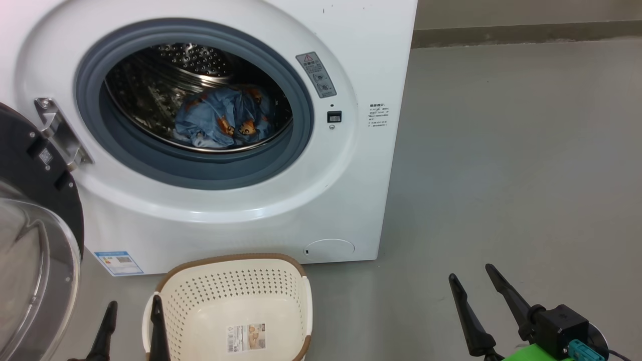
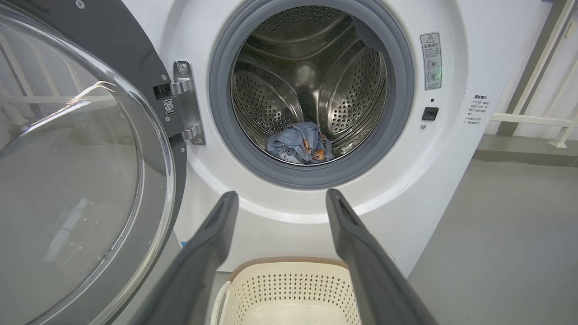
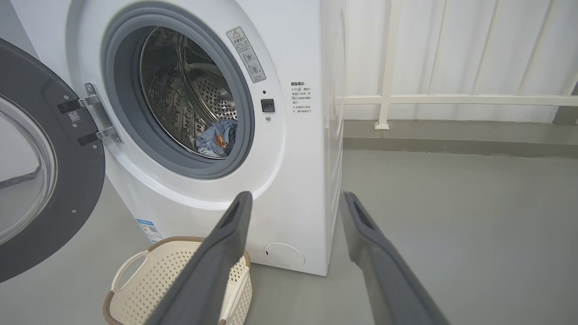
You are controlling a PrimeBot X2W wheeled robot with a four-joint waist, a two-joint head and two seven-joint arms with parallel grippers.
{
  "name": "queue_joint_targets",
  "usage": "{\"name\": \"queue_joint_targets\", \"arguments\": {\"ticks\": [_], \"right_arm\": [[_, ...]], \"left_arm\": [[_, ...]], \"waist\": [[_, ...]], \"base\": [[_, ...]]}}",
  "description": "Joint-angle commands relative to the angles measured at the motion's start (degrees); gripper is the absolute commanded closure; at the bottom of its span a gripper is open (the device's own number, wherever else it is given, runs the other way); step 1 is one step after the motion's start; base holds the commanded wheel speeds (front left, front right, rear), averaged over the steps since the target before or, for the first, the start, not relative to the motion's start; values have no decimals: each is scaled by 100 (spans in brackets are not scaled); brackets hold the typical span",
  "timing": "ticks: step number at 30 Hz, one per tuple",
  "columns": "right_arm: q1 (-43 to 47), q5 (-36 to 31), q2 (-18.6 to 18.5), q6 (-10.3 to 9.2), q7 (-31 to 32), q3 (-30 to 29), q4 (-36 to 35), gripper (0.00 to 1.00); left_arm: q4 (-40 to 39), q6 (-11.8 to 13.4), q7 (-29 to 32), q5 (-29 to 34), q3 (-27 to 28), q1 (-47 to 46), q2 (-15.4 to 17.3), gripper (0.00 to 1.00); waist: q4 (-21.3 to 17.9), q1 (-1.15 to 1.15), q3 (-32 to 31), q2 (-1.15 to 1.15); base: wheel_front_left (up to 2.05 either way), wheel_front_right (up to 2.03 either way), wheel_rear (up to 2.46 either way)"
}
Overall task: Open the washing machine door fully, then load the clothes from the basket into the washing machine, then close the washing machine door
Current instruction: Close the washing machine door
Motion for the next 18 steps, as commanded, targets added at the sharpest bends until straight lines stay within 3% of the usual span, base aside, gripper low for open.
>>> {"name": "queue_joint_targets", "arguments": {"ticks": [1, 10, 18], "right_arm": [[-80, -18, -16, 35, -15, 132, -137, 0], [-82, 1, -16, 35, -24, 126, -124, 0], [-86, 7, -16, 35, -35, 127, -112, 0]], "left_arm": [[-94, 15, -55, 54, 197, -158, 138, 0], [-74, 28, -56, 86, 169, -182, 143, 0], [-66, 48, -54, 95, 152, -205, 150, 0]], "waist": [[-2, 0, -1, 0], [2, 0, -13, 0], [28, 0, -5, 0]], "base": [[0, 0, 0], [-14, 14, 0], [-112, 112, 0]]}}
